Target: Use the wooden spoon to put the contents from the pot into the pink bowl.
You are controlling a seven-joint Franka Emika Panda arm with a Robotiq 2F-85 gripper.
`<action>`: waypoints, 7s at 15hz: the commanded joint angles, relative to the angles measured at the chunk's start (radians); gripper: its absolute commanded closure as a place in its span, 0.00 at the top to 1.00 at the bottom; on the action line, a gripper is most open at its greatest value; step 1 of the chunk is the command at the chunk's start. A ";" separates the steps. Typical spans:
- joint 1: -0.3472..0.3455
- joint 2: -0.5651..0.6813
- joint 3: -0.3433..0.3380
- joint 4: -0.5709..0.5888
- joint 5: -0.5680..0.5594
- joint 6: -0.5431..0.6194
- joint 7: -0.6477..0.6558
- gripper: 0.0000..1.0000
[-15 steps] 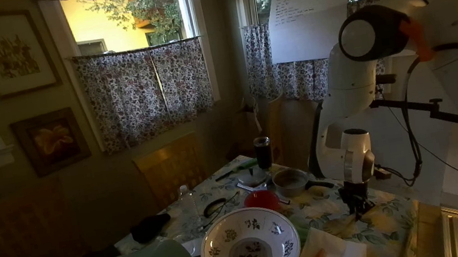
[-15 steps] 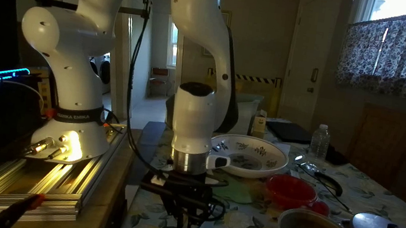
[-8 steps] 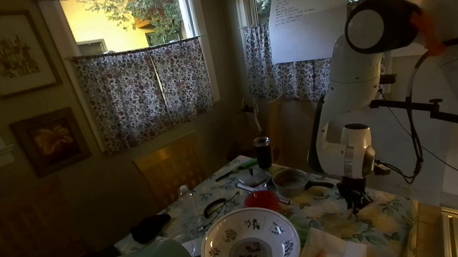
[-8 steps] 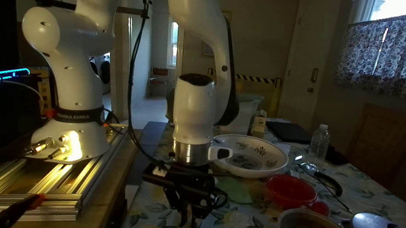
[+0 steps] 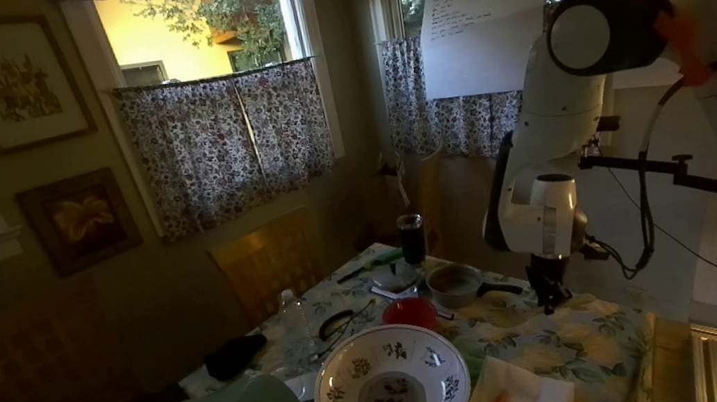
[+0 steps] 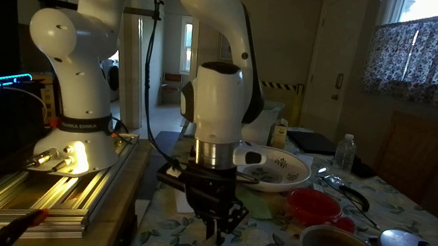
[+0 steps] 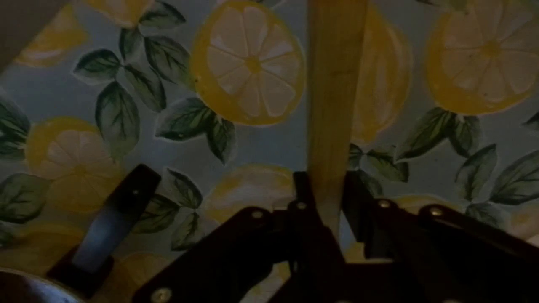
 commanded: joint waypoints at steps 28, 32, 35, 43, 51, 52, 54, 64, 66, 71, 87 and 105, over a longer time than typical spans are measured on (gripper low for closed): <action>0.096 0.121 -0.212 0.473 -1.022 -0.216 1.279 0.06; 0.042 0.173 -0.175 0.546 -1.265 -0.234 1.432 0.06; 0.026 0.215 -0.174 0.581 -1.413 -0.243 1.518 0.06; 0.019 0.267 -0.166 0.636 -1.724 -0.265 1.667 0.06; -0.035 0.259 -0.087 0.659 -2.046 -0.346 1.792 0.06; -0.044 0.259 -0.073 0.661 -2.077 -0.357 1.803 0.06; -0.062 0.259 -0.045 0.664 -2.132 -0.378 1.821 0.06; -0.155 0.281 0.085 0.685 -2.222 -0.386 1.826 0.06; -0.177 0.291 0.109 0.698 -2.199 -0.383 1.808 0.06; -0.222 0.329 0.152 0.724 -2.169 -0.378 1.775 0.06; -0.324 0.327 0.277 0.718 -1.853 -0.332 1.617 0.06; -0.357 0.196 0.341 0.659 -1.281 -0.345 1.287 0.06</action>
